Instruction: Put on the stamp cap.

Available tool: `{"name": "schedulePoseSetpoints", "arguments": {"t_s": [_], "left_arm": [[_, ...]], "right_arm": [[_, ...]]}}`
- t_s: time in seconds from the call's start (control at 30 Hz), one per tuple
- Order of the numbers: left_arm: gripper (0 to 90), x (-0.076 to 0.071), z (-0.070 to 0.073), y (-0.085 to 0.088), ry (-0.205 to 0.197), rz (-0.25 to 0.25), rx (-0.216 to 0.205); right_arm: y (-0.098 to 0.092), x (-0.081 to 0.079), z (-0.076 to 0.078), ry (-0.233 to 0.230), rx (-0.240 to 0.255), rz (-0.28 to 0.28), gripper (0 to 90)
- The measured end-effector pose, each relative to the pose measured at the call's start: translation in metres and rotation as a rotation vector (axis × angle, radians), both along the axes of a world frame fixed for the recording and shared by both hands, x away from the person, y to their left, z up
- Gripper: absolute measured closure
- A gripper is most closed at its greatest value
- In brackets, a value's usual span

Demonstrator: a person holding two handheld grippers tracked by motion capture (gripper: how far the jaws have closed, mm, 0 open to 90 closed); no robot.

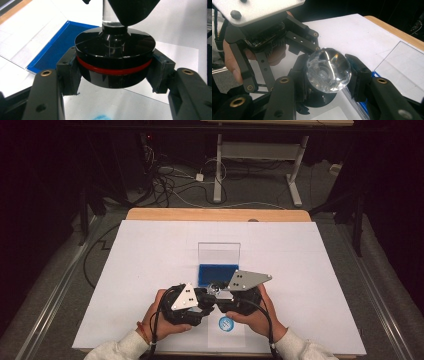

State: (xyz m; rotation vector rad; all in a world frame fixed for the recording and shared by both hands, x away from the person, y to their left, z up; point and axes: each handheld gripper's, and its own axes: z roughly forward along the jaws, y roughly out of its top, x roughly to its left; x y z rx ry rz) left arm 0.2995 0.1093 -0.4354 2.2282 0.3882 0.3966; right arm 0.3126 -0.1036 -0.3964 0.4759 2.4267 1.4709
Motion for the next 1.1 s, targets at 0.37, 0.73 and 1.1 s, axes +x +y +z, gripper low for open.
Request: {"name": "schedulePoseSetpoints", "arguments": {"t_s": [0.37, 0.73, 1.1], "left_arm": [[35.9, 0.000, -0.003, 0.000, 0.005, -0.008, -0.018], [29.9, 0.001, -0.008, -0.002, 0.008, 0.016, 0.012], [20.9, 0.000, -0.011, -0.004, -0.018, 0.042, 0.032]], "right_arm": [[0.002, -0.004, 0.001, -0.010, -0.023, -0.006, 57.5], [-0.002, -0.003, 0.002, -0.014, -0.007, -0.010, 57.4], [-0.010, -0.003, 0.007, -0.027, -0.003, -0.018, 57.4]]}}
